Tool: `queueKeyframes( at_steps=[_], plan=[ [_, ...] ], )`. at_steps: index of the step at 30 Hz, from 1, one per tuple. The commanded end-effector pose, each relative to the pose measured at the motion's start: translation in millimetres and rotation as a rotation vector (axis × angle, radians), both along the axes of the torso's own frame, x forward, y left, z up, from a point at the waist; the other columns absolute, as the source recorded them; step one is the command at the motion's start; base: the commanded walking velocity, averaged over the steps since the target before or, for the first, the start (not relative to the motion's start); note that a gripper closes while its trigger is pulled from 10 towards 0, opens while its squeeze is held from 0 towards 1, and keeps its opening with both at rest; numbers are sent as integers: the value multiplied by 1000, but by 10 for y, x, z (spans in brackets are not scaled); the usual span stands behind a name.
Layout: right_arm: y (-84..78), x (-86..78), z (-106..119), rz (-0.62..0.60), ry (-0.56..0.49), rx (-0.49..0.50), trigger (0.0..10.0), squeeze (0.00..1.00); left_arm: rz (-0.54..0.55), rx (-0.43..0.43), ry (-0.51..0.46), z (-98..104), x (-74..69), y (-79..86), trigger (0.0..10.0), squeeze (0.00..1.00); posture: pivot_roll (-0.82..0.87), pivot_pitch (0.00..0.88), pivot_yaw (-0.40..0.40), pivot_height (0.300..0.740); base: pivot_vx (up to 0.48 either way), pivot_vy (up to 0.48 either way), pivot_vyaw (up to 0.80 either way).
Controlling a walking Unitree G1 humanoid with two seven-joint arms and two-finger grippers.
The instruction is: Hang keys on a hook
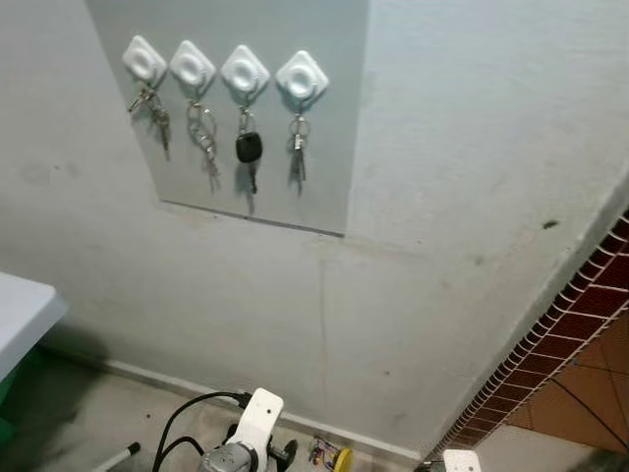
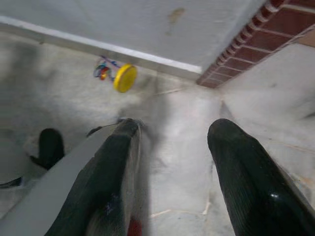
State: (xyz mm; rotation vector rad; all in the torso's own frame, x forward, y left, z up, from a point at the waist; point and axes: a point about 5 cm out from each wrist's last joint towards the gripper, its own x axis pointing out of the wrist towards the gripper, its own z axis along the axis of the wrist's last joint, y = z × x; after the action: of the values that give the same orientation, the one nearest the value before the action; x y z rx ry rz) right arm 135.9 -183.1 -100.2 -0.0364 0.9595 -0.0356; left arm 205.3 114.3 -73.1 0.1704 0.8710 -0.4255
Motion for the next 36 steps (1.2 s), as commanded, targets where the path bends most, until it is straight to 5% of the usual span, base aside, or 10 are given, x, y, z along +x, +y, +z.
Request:
queueKeyframes(
  at_steps=[1,36],
  plan=[
    [-7,-12,-6,2,10,1,10000,0,-3,10,14,-12,-15,-13,10000,0,-64,0,15,692,0,0,0],
    [-17,-19,-17,3,39,-10,10000,0,3,24,23,-15,-9,47,10000,0,-61,0,14,692,0,56,0]
  ],
)
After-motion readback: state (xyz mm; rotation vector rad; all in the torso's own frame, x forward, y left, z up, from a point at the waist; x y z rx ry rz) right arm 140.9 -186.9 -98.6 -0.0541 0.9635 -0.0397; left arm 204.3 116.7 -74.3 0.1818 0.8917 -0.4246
